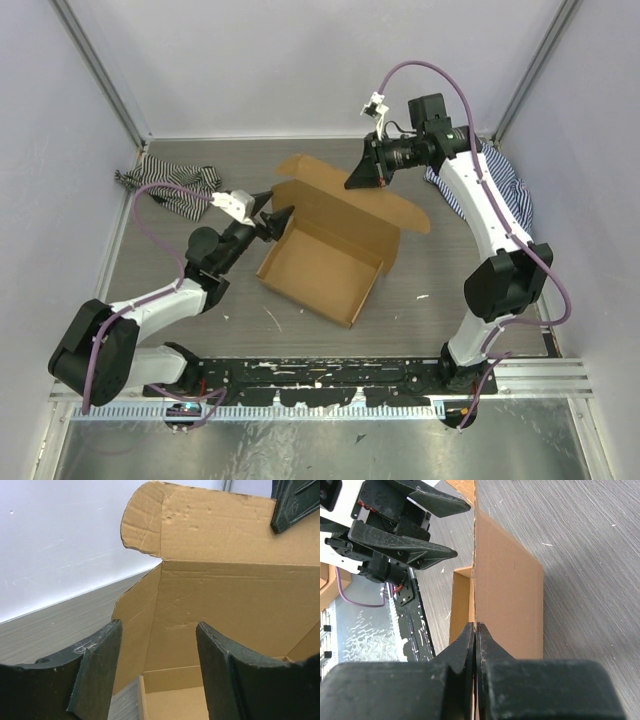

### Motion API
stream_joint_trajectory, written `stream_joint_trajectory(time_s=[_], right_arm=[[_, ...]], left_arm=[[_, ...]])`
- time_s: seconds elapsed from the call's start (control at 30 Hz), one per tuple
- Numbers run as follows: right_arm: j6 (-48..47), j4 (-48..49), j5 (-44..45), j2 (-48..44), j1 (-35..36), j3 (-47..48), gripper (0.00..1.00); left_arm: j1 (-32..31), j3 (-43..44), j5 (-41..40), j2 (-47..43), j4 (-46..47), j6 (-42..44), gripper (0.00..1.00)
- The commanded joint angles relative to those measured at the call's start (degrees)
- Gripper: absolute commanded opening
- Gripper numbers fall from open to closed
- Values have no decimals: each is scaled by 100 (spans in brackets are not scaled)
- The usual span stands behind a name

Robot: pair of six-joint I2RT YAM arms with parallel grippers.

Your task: Fold the paper box

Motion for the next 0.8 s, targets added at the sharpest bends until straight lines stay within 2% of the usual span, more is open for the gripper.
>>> stream_joint_trajectory(time_s=[0.0,0.13,0.23,0.33,0.63,0.77], right_arm=[[53,246,-318,-497,-35,24,1],[50,287,-255,-646,-48,-86,1],[42,346,-231,-769,-48,-256,1],[-21,360,-272,-845,-54,-360,1],[-64,360,-391,-863,-59,-372,1],[-38,369,-393,-843,-61,-337,1]], left_arm=[[18,183,1,5,86,226,70],[18,202,-305,-18,-7,580,78],[18,215,-673,-87,-133,899,82],[40,233,-602,-108,-40,1016,83],[79,661,337,-51,-382,949,81],[80,864,708,96,-582,679,72]])
